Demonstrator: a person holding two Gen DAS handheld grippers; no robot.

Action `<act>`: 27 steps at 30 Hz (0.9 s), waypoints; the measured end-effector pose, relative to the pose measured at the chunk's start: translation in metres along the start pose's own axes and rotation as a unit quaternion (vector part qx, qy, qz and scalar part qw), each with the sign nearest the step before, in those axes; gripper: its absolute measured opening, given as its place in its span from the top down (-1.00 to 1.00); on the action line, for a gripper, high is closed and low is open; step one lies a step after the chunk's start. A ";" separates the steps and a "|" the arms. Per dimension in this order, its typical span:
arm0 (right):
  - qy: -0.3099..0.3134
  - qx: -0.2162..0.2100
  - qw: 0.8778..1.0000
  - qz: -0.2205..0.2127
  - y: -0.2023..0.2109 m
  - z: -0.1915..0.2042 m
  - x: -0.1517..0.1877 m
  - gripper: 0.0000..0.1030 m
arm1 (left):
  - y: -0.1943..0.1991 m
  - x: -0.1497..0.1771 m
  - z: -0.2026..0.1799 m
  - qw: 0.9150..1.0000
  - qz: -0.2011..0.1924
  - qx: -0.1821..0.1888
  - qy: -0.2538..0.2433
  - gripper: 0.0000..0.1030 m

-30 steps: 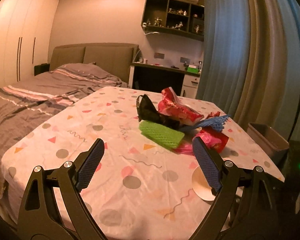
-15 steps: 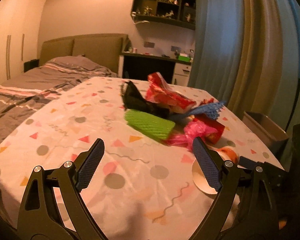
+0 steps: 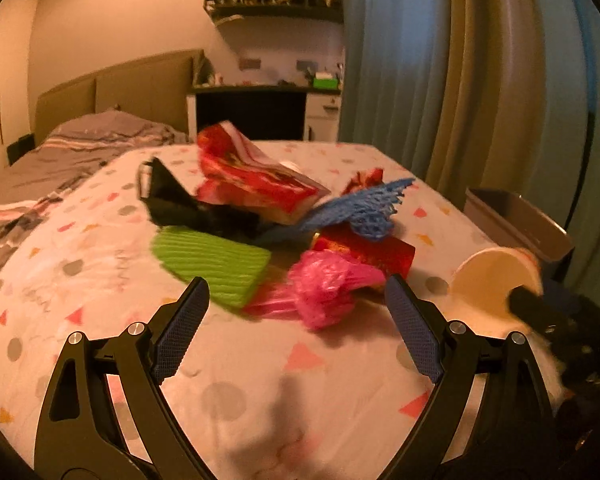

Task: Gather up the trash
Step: 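Grasp the orange-printed paper cup with the right gripper, then grasp the pink plastic bag with the left gripper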

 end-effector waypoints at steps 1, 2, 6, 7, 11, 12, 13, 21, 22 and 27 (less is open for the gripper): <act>-0.004 0.002 1.000 -0.004 0.001 -0.004 -0.002 -0.54 | -0.008 -0.002 -0.004 1.000 0.010 0.004 -0.003 -0.68; -0.008 0.003 1.000 -0.006 0.002 -0.007 -0.004 -0.54 | -0.014 -0.003 -0.006 1.000 0.018 0.006 -0.005 -0.67; -0.015 0.001 1.000 -0.010 0.003 -0.016 -0.009 -0.54 | -0.037 -0.004 -0.007 0.998 0.055 0.014 0.003 -0.34; -0.016 0.001 1.000 -0.011 0.004 -0.017 -0.009 -0.54 | -0.043 -0.003 -0.006 0.998 0.067 0.014 0.007 -0.27; -0.020 -0.002 1.000 -0.011 0.004 -0.020 -0.010 -0.54 | -0.056 0.003 -0.004 0.995 0.099 0.026 0.015 0.21; -0.020 -0.003 1.000 -0.011 0.004 -0.021 -0.010 -0.54 | -0.056 0.004 -0.003 0.994 0.102 0.029 0.018 0.31; -0.020 -0.003 1.000 -0.011 0.004 -0.020 -0.010 -0.54 | -0.057 0.004 -0.001 0.994 0.104 0.031 0.022 0.35; -0.017 -0.003 1.000 -0.017 0.008 -0.021 -0.012 -0.54 | -0.032 -0.007 0.008 0.996 0.065 0.042 0.045 0.53; -0.017 -0.003 1.000 -0.018 0.010 -0.020 -0.012 -0.54 | -0.023 -0.011 0.009 0.996 0.053 0.046 0.049 0.53; -0.014 -0.001 1.000 -0.026 0.013 -0.018 -0.016 -0.54 | 0.019 -0.028 0.019 0.996 0.003 0.058 0.064 0.53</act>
Point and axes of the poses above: each gripper's, at about its wrist camera, not at the fingertips, and y roughly against the way its jaws point, z to its left, x to its underside, the point moved 5 cm from there along -y, roughly the way its jaws point, and after that the axes turned 5 degrees about -y, right-handed, at the moved point
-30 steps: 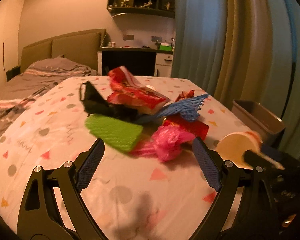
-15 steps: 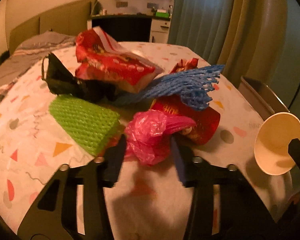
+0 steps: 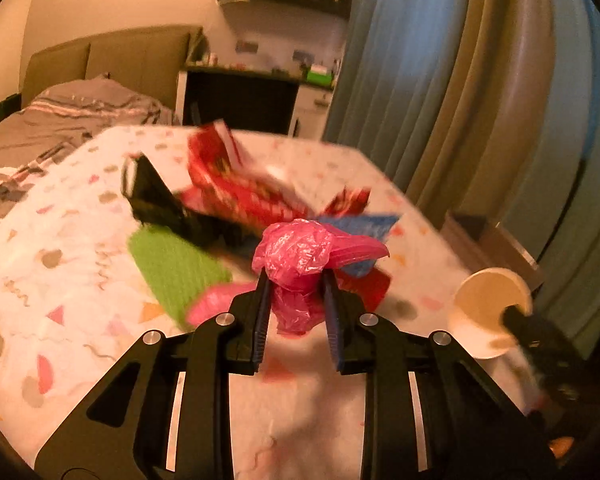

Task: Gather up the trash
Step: 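Grasp the pink plastic bag with the left gripper, then carry the paper cup with the right gripper while the left carries the pink bag to the bin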

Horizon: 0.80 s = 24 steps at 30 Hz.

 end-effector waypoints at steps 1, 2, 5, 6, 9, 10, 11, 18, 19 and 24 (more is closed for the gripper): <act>0.000 0.000 1.000 -0.002 0.001 0.001 -0.001 -0.54 | 0.009 -0.004 0.002 1.000 -0.012 -0.001 0.002 0.53; 0.000 0.001 1.000 -0.003 0.001 0.001 -0.001 -0.54 | 0.018 -0.006 0.004 1.000 -0.022 -0.003 0.002 0.53; 0.002 0.000 1.000 -0.007 0.001 0.003 -0.005 -0.54 | 0.032 -0.017 0.002 0.999 -0.045 -0.007 0.001 0.53; 0.002 -0.001 1.000 -0.008 0.002 0.003 -0.007 -0.54 | 0.034 -0.019 0.000 0.999 -0.048 -0.007 0.000 0.53; 0.003 -0.002 1.000 -0.017 0.004 0.005 -0.012 -0.54 | 0.035 -0.025 -0.009 0.998 -0.056 -0.007 -0.009 0.54; 0.004 -0.002 1.000 -0.020 0.004 0.003 -0.014 -0.54 | 0.035 -0.025 -0.012 0.998 -0.057 -0.008 -0.013 0.53; 0.005 -0.002 1.000 -0.023 0.005 0.003 -0.016 -0.54 | 0.033 -0.026 -0.017 0.998 -0.057 -0.008 -0.017 0.54; 0.000 0.006 0.999 -0.038 0.011 -0.009 -0.027 -0.54 | 0.018 -0.036 -0.052 0.997 -0.059 0.003 -0.051 0.53; -0.001 0.008 0.999 -0.040 0.012 -0.011 -0.029 -0.54 | 0.016 -0.038 -0.058 0.997 -0.060 0.007 -0.055 0.53; -0.004 0.017 0.998 -0.055 0.019 -0.023 -0.038 -0.54 | 0.006 -0.044 -0.087 0.994 -0.065 0.012 -0.081 0.53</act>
Point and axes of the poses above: each gripper's, at about its wrist camera, not at the fingertips, and y roughly against the way its jaws point, z to its left, x to its underside, the point moved 5 cm from there along -y, roughly the way its jaws point, and after that the axes turned 5 degrees about -y, right-handed, at the moved point
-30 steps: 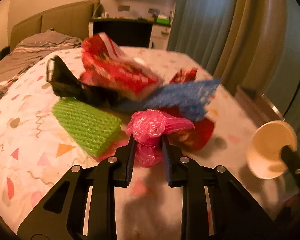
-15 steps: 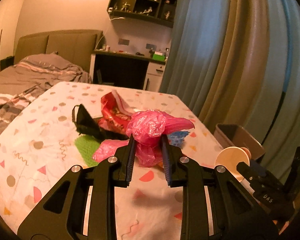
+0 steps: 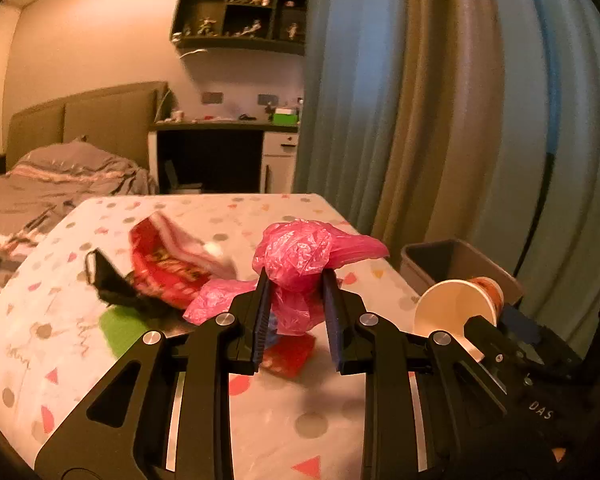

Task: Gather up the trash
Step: 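Carry the paper cup with the right gripper while the left carries the pink bag to the bin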

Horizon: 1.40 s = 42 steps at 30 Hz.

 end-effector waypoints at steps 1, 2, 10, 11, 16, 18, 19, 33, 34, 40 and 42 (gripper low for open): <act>0.000 0.003 1.000 -0.004 0.001 -0.003 -0.003 -0.54 | -0.002 0.000 -0.004 1.000 0.000 0.003 -0.003 0.53; -0.001 0.006 1.000 -0.008 0.003 -0.007 -0.005 -0.54 | -0.006 -0.001 -0.010 1.000 0.001 0.006 -0.008 0.53; -0.006 0.036 0.999 -0.035 0.014 -0.035 -0.020 -0.54 | -0.031 -0.010 -0.048 0.999 0.002 0.029 -0.029 0.53; -0.006 0.040 0.998 -0.037 0.016 -0.039 -0.021 -0.54 | -0.035 -0.011 -0.054 0.999 0.002 0.032 -0.031 0.53; -0.007 0.062 0.997 -0.053 0.019 -0.063 -0.033 -0.54 | -0.053 -0.017 -0.079 0.998 0.003 0.047 -0.042 0.53; -0.010 0.072 0.996 -0.058 0.019 -0.073 -0.037 -0.54 | -0.063 -0.020 -0.089 0.997 0.004 0.055 -0.045 0.53; -0.012 0.078 0.995 -0.061 0.019 -0.078 -0.039 -0.54 | -0.067 -0.022 -0.093 0.997 0.004 0.057 -0.047 0.53; -0.025 0.153 0.985 -0.072 -0.001 -0.142 -0.052 -0.54 | -0.126 -0.032 -0.162 0.993 0.001 0.103 -0.066 0.53; -0.024 0.157 0.985 -0.070 -0.004 -0.145 -0.052 -0.54 | -0.131 -0.031 -0.166 0.992 0.004 0.103 -0.067 0.53; -0.021 0.172 0.983 -0.062 -0.019 -0.158 -0.050 -0.54 | -0.154 -0.027 -0.184 0.991 0.006 0.104 -0.083 0.53; -0.020 0.178 0.982 -0.056 -0.023 -0.162 -0.049 -0.54 | -0.161 -0.025 -0.191 0.990 0.011 0.110 -0.083 0.53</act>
Point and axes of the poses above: each gripper's, at about its wrist camera, not at the fingertips, and y roughly against the way its jaws point, z to its left, x to its underside, the point moved 5 cm from there along -y, roughly the way its jaws point, and after that the axes turned 5 degrees about -y, right-handed, at the moved point
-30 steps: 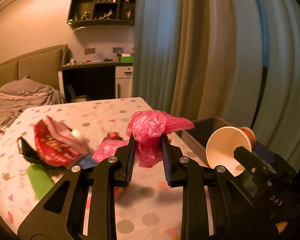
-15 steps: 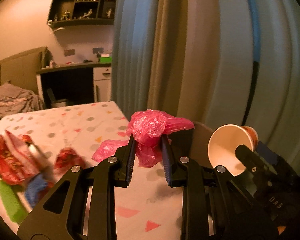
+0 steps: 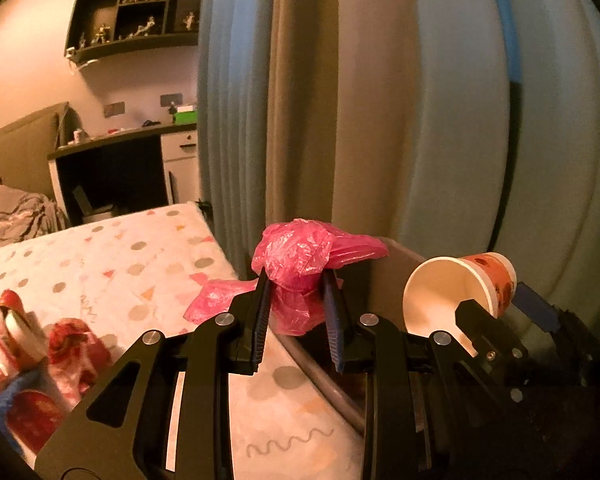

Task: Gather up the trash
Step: 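Carry the paper cup with the right gripper while the left carries the pink bag to the bin, then open both grippers to drop the cup and pink bag into the bin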

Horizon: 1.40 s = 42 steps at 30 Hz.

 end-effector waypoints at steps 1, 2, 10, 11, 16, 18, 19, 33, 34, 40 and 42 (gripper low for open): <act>0.001 0.002 1.000 0.002 0.000 -0.002 0.001 -0.54 | -0.004 0.000 -0.001 1.000 0.002 0.000 0.001 0.53; 0.002 0.004 1.000 0.004 -0.002 -0.003 0.002 -0.54 | -0.008 0.000 -0.002 1.000 0.004 0.002 0.003 0.53; 0.013 0.019 0.999 0.023 -0.016 -0.007 0.010 -0.54 | -0.030 0.006 -0.010 1.000 0.016 0.013 0.004 0.52; 0.013 0.020 0.999 0.025 -0.017 -0.008 0.011 -0.54 | -0.033 0.006 -0.010 1.000 0.018 0.014 0.003 0.52; 0.018 0.022 0.999 0.032 -0.019 -0.006 0.014 -0.54 | -0.044 0.012 -0.016 0.999 0.031 0.025 0.004 0.51; 0.021 0.024 0.999 0.034 -0.021 -0.006 0.015 -0.54 | -0.047 0.014 -0.018 0.999 0.034 0.030 0.004 0.51; 0.021 0.025 0.999 0.035 -0.023 -0.006 0.014 -0.54 | -0.048 0.014 -0.019 0.999 0.035 0.032 0.004 0.51; 0.029 0.041 0.998 0.039 -0.019 -0.009 0.019 -0.49 | -0.059 0.021 -0.030 0.997 0.047 0.058 -0.003 0.11; 0.029 0.042 0.998 0.040 -0.019 -0.009 0.020 -0.49 | -0.059 0.021 -0.030 0.997 0.048 0.060 -0.002 0.07; 0.031 0.046 0.998 0.039 -0.016 -0.009 0.022 -0.49 | -0.057 0.022 -0.030 0.997 0.047 0.055 -0.004 -0.35; 0.030 0.046 0.998 0.040 -0.017 -0.010 0.022 -0.49 | -0.056 0.023 -0.028 0.998 0.046 0.051 -0.002 -0.43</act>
Point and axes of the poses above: each gripper's, at about its wrist camera, not at the fingertips, and y roughly against the way its jaws point, z to its left, x to its underside, the point moved 5 cm from there along -y, roughly the way its jaws point, and after that the axes turned 5 degrees about -y, right-handed, at the moved point
